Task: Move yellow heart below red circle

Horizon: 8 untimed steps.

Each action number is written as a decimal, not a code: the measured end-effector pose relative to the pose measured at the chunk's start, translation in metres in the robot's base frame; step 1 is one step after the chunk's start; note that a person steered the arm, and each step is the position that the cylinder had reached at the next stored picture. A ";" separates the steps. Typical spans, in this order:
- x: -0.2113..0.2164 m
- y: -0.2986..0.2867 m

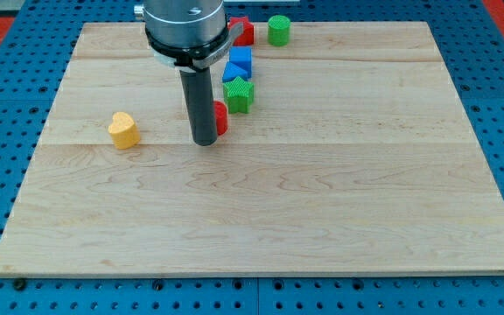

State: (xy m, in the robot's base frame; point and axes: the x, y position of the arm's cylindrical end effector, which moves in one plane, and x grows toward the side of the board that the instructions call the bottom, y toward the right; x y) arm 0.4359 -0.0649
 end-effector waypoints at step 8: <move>0.095 -0.224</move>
State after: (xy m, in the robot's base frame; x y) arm 0.5312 -0.2888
